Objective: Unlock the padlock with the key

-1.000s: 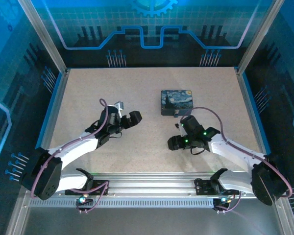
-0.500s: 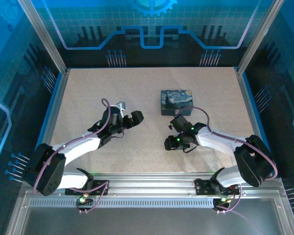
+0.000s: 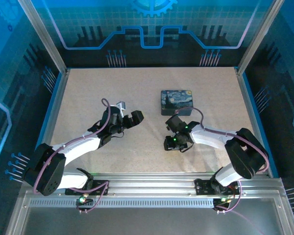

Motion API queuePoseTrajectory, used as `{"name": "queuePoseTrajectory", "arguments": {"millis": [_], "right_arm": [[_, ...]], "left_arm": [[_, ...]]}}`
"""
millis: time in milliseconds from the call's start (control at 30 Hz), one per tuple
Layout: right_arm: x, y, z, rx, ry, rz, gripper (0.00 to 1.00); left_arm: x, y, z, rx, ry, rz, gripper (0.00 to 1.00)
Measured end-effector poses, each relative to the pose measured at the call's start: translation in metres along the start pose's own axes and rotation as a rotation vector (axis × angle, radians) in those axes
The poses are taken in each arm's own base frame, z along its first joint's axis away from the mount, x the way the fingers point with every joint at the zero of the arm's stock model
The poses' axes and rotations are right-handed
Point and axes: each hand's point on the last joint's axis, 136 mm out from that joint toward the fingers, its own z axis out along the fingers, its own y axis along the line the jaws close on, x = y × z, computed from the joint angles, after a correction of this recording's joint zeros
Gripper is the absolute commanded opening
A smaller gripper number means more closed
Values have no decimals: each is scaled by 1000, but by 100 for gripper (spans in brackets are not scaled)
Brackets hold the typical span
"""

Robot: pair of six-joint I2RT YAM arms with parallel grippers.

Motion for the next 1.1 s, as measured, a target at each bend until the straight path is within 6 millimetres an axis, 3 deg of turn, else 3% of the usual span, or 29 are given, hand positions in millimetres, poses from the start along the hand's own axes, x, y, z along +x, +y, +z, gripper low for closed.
{"name": "queuePoseTrajectory", "arguments": {"millis": [500, 933, 1100], "right_arm": [[2, -6, 6, 42, 21, 19, 19], [1, -9, 6, 66, 23, 29, 0], [1, -9, 5, 60, 10, 24, 0]], "left_arm": [[0, 0, 0, 0, 0, 0, 99], [1, 2, 0, -7, 5, 0, 99], [3, 3, -1, -14, 11, -1, 99]]}}
